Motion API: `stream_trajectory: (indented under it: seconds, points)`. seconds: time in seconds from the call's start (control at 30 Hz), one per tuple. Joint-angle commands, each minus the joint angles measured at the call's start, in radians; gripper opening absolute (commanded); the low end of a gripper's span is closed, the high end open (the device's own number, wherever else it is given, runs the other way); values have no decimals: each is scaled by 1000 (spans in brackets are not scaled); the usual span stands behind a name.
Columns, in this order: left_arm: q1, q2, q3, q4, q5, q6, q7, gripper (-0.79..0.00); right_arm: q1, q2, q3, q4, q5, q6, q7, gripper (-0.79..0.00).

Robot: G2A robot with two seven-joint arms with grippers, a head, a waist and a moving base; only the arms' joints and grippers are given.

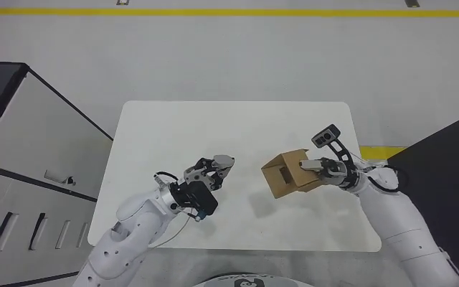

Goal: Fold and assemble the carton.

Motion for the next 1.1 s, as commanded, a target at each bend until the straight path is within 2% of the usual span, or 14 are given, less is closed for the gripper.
stream_trajectory:
  seconds: [0.0, 0.13, 0.3, 0.37, 0.43, 0.47, 0.53, 0.67, 0.73, 0.93, 1.07]
  points:
    - [-5, 1, -3, 4, 0, -9, 1, -785, 6, 4, 20, -21, -70, -11, -19, -785]
    - [-17, 3, -5, 6, 2, -30, -11, -785, 16, 10, 47, -61, -165, -34, -44, -785]
    - [-32, 2, 11, 5, 13, -48, -43, -785, 24, 10, 59, -82, -190, -68, -47, -785]
    - [-36, 0, 25, 7, 10, -37, -62, -489, 24, 10, 59, -82, -190, -68, -47, -785]
    - [-44, -3, 42, 10, 12, -28, -72, -434, 24, 10, 59, -82, -190, -68, -47, -785]
    - [-47, -4, 47, 11, 12, -24, -76, -357, 24, 10, 59, -82, -190, -68, -47, -785]
    - [-60, -7, 65, 14, 19, -15, -91, 0, 24, 10, 59, -82, -190, -68, -47, -785]
    - [-78, -10, 87, 16, 25, -11, -111, 0, 24, 10, 59, -82, -190, -68, -47, -785]
    - [-83, -11, 90, 16, 37, -6, -124, 0, 33, 13, 66, -101, -248, -77, -72, -785]
    - [-72, -7, 65, 6, 53, 1, -152, 0, 117, 28, 94, -164, -577, -141, -56, -785]
    - [-45, 0, 24, -6, 54, -3, -162, 0, 182, 33, 72, -211, -768, -204, -45, -785]
